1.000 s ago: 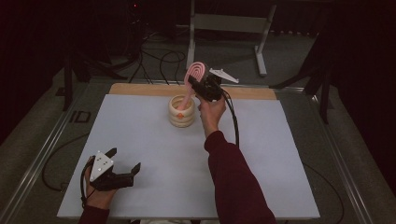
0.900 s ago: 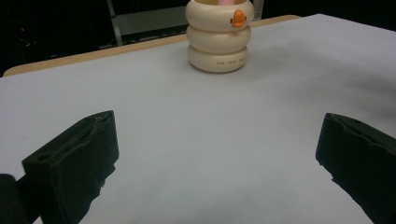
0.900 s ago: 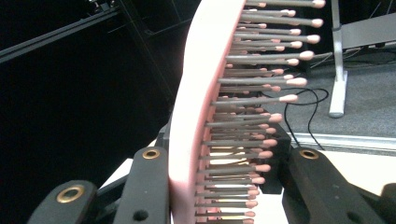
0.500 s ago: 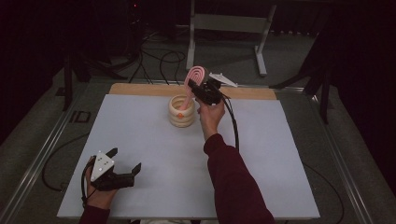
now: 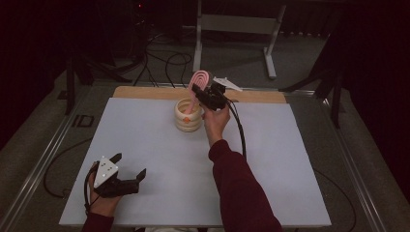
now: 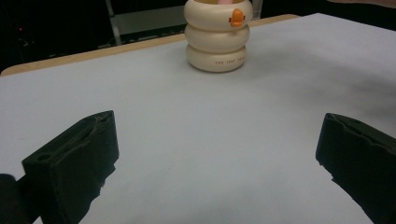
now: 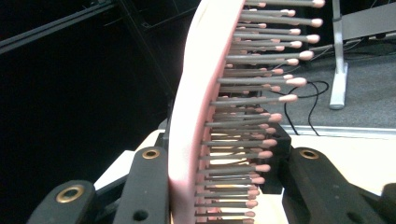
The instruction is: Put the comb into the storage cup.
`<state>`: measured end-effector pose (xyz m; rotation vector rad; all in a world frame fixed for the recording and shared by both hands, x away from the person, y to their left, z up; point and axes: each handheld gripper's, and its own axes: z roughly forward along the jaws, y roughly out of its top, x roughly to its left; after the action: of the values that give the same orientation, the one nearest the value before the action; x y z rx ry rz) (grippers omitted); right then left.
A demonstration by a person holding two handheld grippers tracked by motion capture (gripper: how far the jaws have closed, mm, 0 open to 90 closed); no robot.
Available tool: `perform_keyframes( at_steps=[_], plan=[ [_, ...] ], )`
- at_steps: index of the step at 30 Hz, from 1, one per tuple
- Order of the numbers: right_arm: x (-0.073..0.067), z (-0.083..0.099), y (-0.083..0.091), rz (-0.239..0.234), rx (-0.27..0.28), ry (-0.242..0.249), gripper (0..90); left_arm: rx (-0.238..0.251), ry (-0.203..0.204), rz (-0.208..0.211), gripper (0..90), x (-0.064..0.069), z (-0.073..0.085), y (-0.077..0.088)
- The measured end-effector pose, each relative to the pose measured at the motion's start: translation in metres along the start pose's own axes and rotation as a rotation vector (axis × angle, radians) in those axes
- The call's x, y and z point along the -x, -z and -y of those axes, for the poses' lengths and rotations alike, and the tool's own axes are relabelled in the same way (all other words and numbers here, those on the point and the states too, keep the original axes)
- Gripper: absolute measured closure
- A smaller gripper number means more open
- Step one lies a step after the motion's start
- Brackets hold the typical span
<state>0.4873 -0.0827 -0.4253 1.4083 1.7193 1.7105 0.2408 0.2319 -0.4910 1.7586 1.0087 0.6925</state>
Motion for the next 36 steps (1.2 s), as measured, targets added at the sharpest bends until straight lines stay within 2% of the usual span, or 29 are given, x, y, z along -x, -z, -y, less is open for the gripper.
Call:
perform_keyframes(
  at_steps=[15,23,36],
  plan=[
    [-0.003,0.005,-0.003,-0.006,0.009,-0.007,64.0,0.002,0.002,-0.001,0.0,0.000,0.000,0.000],
    [-0.001,0.007,-0.003,0.010,0.017,-0.025,64.0,0.000,0.001,-0.001,0.1,0.000,0.000,0.000],
    [0.001,0.013,-0.006,0.038,0.015,-0.012,64.0,0.001,0.001,-0.001,0.0,0.000,0.000,0.001]
  ],
)
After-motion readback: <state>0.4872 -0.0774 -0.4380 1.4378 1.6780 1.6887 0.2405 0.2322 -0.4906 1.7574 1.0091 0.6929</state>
